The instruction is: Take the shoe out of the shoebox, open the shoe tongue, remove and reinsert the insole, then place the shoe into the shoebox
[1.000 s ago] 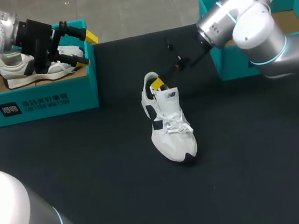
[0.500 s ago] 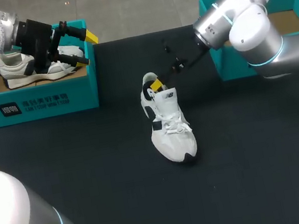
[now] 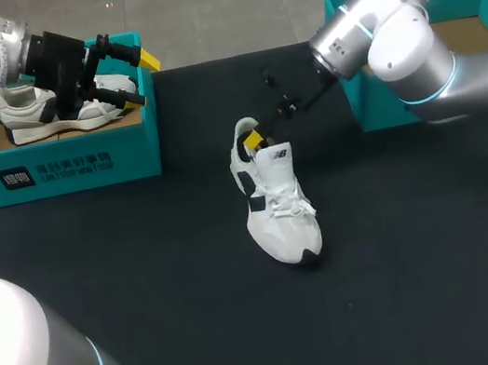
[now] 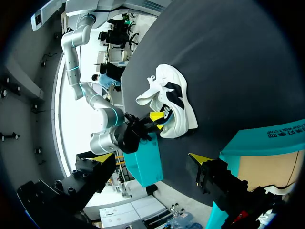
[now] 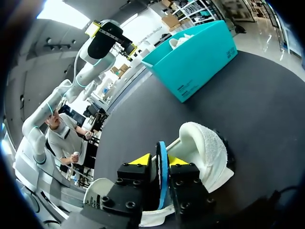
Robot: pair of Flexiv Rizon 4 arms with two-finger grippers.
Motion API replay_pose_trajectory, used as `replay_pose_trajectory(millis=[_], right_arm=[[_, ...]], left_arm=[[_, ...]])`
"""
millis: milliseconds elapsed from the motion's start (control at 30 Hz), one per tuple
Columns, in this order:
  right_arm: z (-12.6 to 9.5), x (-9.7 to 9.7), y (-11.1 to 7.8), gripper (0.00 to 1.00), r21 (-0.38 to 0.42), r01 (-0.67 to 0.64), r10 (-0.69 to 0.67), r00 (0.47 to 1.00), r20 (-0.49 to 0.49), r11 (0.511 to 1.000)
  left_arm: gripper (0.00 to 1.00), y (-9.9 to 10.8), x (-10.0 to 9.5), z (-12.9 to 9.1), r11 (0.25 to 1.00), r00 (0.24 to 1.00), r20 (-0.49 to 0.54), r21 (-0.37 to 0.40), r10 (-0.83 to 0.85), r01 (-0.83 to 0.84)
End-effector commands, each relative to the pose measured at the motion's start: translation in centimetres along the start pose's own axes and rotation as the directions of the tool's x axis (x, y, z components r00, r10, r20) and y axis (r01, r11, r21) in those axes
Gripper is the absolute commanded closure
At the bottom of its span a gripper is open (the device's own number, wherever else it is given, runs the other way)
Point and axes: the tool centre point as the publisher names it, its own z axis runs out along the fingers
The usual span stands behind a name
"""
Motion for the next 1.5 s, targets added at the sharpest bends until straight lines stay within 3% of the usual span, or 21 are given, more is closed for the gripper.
replay_pose_trajectory(millis=[33,67,100,600,733,767,833,933,1033,1167,1500], right_arm=[[-0.3,0.5,0.2,0.15,0.003,0.002,-0.002,1.0,0.013,1.0],[-0.4,0.6,0.3,0.04,0.002,0.004,-0.004,1.0,0.017,1.0],[-0.5,0.8,0.3,0.0,0.003,0.005,-0.005,1.0,0.018,1.0],[-2.6,2.2,2.0,0.0,-0.003,0.04,-0.04,0.996,0.079,0.999],[-3.1,2.4,2.2,0.01,-0.018,-0.025,0.027,0.989,0.144,1.0],[-3.3,2.5,2.4,0.1,-0.033,-0.043,0.048,0.986,0.161,0.999],[-3.8,2.7,2.7,0.44,-0.052,-0.057,0.066,0.979,0.195,0.997],[-4.5,3.0,3.4,0.65,-0.074,-0.071,0.087,0.965,0.247,0.995],[-5.0,3.3,3.9,1.0,-0.093,-0.084,0.108,0.949,0.296,0.992],[-5.4,3.3,3.8,1.0,-0.138,-0.139,0.18,0.919,0.351,0.981],[-5.4,3.3,3.8,1.0,-0.138,-0.139,0.18,0.919,0.351,0.981]], left_arm=[[0.0,0.0,0.0,0.0,1.0,1.0,-0.003,0.001,0.001,-0.001],[0.0,0.0,0.0,0.0,1.0,1.0,-0.003,0.001,0.001,-0.001],[0.0,0.0,0.0,0.0,1.0,1.0,-0.003,0.001,0.001,-0.001],[0.0,0.0,0.0,0.0,1.0,1.0,-0.003,0.001,0.001,-0.001],[0.0,0.0,0.0,0.0,1.0,1.0,-0.003,0.001,0.001,-0.001],[0.0,0.0,0.0,0.0,1.0,1.0,-0.003,0.001,0.001,-0.001],[0.0,0.0,0.0,0.0,1.0,1.0,-0.003,0.001,0.001,-0.001],[0.0,0.0,0.0,0.0,1.0,1.0,-0.003,0.001,0.001,-0.001],[0.0,0.0,0.0,0.0,1.0,1.0,-0.003,0.001,0.001,-0.001],[0.0,0.0,0.0,0.0,1.0,1.0,-0.003,0.001,0.001,-0.001],[0.0,0.0,0.0,0.0,1.0,1.0,-0.003,0.001,0.001,-0.001]])
